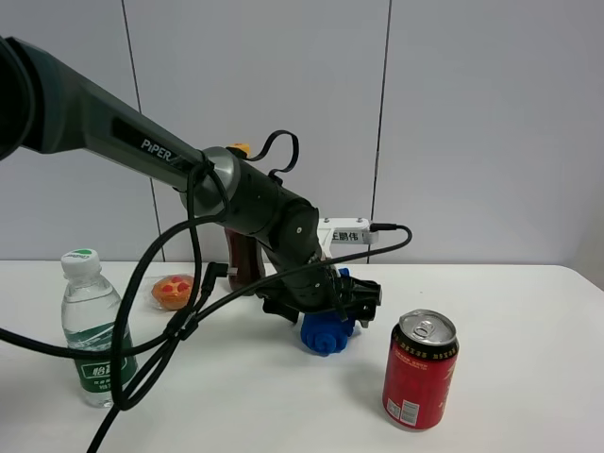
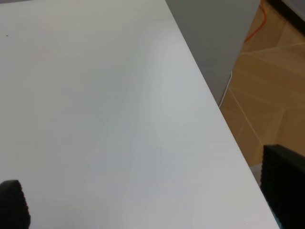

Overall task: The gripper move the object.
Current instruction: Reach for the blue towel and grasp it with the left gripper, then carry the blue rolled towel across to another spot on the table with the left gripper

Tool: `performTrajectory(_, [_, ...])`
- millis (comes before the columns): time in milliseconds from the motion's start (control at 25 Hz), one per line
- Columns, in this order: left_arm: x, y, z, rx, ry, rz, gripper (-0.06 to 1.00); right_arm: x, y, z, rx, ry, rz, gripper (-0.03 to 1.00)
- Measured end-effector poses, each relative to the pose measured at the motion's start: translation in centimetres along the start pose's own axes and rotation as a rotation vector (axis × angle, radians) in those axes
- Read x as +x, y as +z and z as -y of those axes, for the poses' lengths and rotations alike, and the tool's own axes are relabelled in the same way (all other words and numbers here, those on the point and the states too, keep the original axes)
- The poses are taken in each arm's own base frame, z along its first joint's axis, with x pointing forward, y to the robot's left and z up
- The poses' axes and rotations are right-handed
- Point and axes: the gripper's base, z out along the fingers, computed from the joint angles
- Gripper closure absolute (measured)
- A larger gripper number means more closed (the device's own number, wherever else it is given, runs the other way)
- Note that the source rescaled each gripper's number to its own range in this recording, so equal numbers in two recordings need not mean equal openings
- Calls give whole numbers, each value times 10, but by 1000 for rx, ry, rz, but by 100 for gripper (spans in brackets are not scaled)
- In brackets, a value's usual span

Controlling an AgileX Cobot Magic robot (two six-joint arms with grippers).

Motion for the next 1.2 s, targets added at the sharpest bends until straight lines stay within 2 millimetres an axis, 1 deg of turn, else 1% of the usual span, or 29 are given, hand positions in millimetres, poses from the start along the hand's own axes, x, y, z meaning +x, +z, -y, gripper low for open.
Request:
performTrajectory(200, [0, 0, 0, 0, 18, 0, -6, 0, 0, 0, 0, 0, 0, -3])
performTrajectory(240, [0, 0, 0, 0, 21, 0, -5, 0, 0, 0, 0, 0, 0, -3])
performTrajectory(280, [0, 0, 0, 0, 21, 0, -1, 0, 0, 0, 0, 0, 0, -3])
performTrajectory(320, [0, 0, 0, 0, 21, 0, 7, 0, 0, 0, 0, 0, 0, -3])
performTrajectory(360, [0, 0, 0, 0, 20, 0, 22, 0, 0, 0, 0, 0, 0, -3])
performTrajectory(400, [0, 0, 0, -1, 20, -2, 38, 0, 0, 0, 0, 0, 0, -3])
performTrajectory(480, [1, 0, -1, -7, 20, -13, 87, 0, 0, 0, 0, 0, 0, -3])
performTrajectory(520, [1, 0, -1, -9, 22, -17, 94, 0, 0, 0, 0, 0, 0, -3])
performTrajectory(680, [-1, -6, 0, -14, 31, -22, 93, 0, 0, 0, 0, 0, 0, -3])
performTrajectory(800, [-11, -19, 2, -9, 49, -2, 93, 0, 0, 0, 0, 0, 0, -3])
performTrajectory(1040, [-40, -63, 10, 21, 51, 88, 93, 0, 0, 0, 0, 0, 0, -3])
performTrajectory(1200, [-51, -89, 12, 15, 50, 99, 93, 0, 0, 0, 0, 0, 0, -3])
